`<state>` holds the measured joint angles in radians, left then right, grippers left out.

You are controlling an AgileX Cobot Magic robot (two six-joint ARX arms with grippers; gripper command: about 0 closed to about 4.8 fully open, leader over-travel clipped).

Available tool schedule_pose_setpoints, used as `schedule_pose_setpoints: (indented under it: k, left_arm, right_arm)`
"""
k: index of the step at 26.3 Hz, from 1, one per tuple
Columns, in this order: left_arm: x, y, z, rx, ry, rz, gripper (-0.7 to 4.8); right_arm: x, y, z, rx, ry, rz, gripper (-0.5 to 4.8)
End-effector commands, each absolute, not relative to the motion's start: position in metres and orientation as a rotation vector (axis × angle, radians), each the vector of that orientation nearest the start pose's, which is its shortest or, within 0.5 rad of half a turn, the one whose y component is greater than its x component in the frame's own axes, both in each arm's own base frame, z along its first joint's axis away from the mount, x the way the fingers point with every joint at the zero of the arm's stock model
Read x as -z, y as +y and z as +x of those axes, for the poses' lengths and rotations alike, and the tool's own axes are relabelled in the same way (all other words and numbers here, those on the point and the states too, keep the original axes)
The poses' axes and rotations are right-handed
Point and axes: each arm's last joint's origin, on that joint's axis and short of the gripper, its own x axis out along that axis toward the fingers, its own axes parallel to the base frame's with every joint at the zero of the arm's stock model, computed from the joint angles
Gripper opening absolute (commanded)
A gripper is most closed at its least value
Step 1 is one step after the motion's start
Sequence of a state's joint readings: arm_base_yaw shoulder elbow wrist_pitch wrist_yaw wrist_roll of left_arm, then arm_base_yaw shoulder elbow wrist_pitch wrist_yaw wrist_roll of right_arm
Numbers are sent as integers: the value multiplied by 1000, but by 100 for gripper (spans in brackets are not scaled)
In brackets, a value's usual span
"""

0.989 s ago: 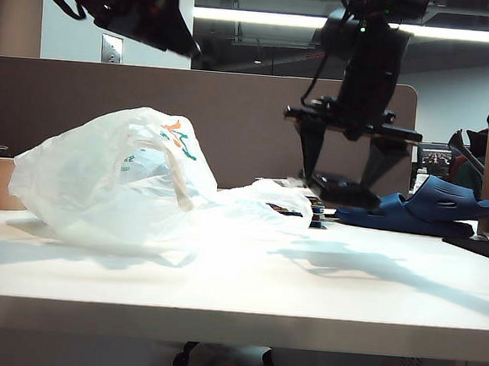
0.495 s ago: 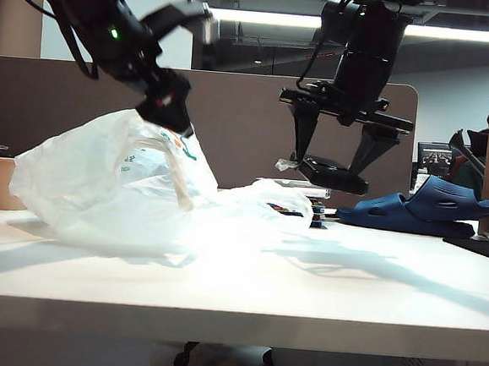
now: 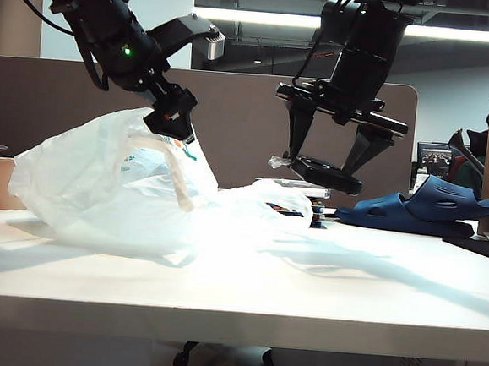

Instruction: Put the power bank into the bag.

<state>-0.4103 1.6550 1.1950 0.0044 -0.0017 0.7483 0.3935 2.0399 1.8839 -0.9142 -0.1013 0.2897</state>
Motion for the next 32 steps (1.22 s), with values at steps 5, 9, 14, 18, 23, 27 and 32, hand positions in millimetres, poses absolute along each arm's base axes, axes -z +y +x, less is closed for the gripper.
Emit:
schedule_pose_setpoints:
  k: [5,9,14,18,23,27,32]
  left_arm:
    - [-261,-150,352,512,306,837,325]
    - [-259,-150,355,488,309,842,153]
    - [-267,-152,357,463,229,816,-6]
    - [-278,-157,359,526,197,705,-6]
    - [-290,-160,359,598,175,594,-6]
    - [-290,-164,356,705,174,571,-6]
    - [-291,-165,355,764,186,484,-6]
  right_arm:
    - [-284,176,399,-318,1093,100,260]
    - [-283,177,397,-319,1108,95,260]
    - [-283,182,395,-380,1127,122,260]
    - [-284,188,394,-407,1116,122,260]
    - [-284,191,394,-416,1105,119,260]
    - [-285,193,396,-453,1084,140,260]
    - [-276,198,399,-510,1108,166,260]
